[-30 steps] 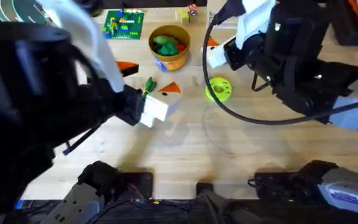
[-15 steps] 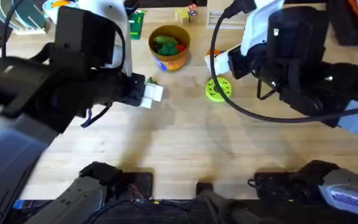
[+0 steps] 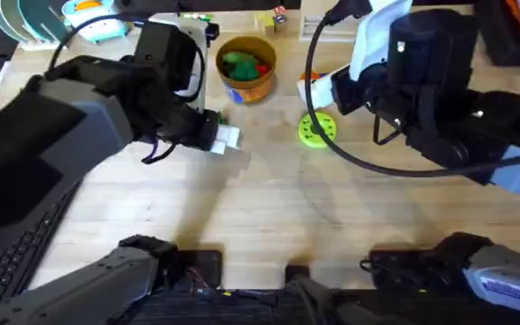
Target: Pick up the gripper from the table and insert it into the empty holder that is missing its gripper. Then pick up a screw, insert it into the mounting hole, and use the screwdriver to tighten it. Finally, clean up the table by picking up the vegetable and placing it into the bucket.
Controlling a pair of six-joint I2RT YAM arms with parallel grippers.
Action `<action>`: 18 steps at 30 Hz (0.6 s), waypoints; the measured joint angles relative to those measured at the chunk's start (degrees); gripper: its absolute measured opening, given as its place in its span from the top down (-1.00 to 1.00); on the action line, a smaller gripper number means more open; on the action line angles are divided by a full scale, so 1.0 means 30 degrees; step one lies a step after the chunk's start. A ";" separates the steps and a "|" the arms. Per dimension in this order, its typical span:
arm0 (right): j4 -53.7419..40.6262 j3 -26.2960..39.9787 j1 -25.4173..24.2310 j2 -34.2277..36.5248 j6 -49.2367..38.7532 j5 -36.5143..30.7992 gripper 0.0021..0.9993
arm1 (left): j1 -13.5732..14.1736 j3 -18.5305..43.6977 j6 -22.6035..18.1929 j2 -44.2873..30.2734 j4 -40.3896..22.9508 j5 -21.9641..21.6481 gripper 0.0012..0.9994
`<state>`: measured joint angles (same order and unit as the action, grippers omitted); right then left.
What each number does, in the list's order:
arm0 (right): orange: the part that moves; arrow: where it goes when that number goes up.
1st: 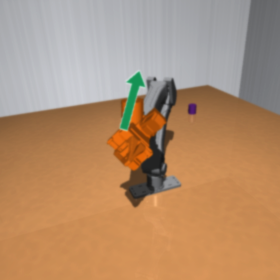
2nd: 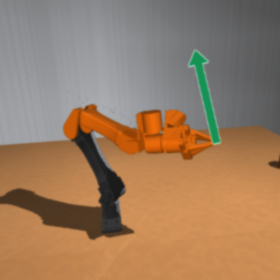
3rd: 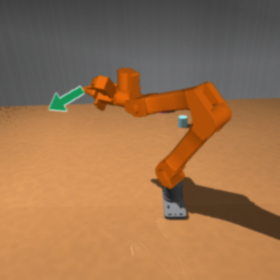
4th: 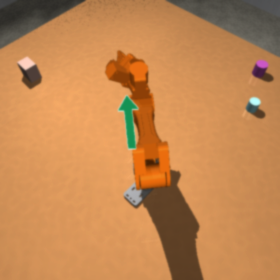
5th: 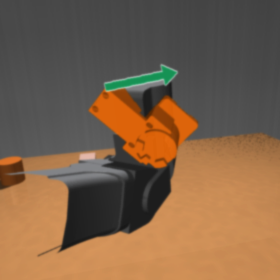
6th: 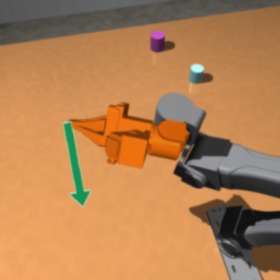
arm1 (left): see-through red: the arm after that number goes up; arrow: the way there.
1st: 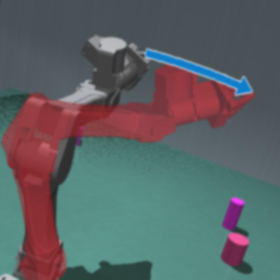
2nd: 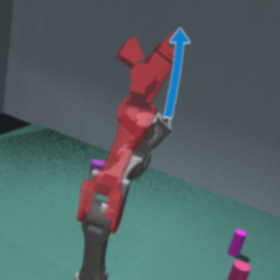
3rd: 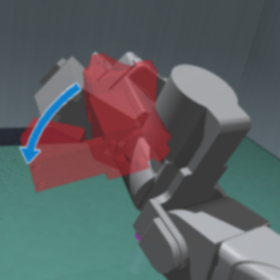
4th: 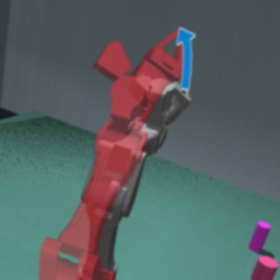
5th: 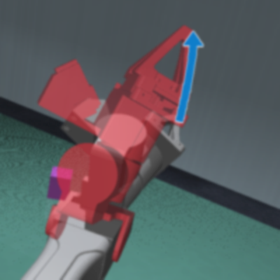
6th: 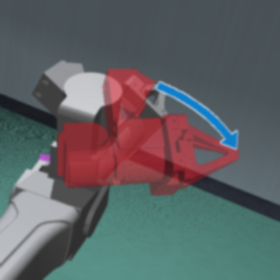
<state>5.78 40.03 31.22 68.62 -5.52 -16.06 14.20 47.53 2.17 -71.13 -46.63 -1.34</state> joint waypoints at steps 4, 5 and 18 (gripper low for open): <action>-0.0001 0.0000 0.0000 0.0000 0.0007 -0.0006 -0.98 | 0.0000 0.0000 0.0000 -0.1286 0.1092 -0.0236 -0.99; 0.0000 0.0000 0.0000 0.0000 0.0005 -0.0006 -0.98 | 0.0000 0.0000 0.0005 -0.1566 0.1558 -0.0302 -0.99; 0.0000 0.0000 0.0000 0.0000 0.0000 -0.0006 -0.98 | 0.0000 0.0000 0.0007 -0.4734 0.3839 -0.0489 -0.99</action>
<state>5.78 40.03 31.22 68.62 -5.52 -16.08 14.20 47.53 2.20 -85.33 -35.11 -2.81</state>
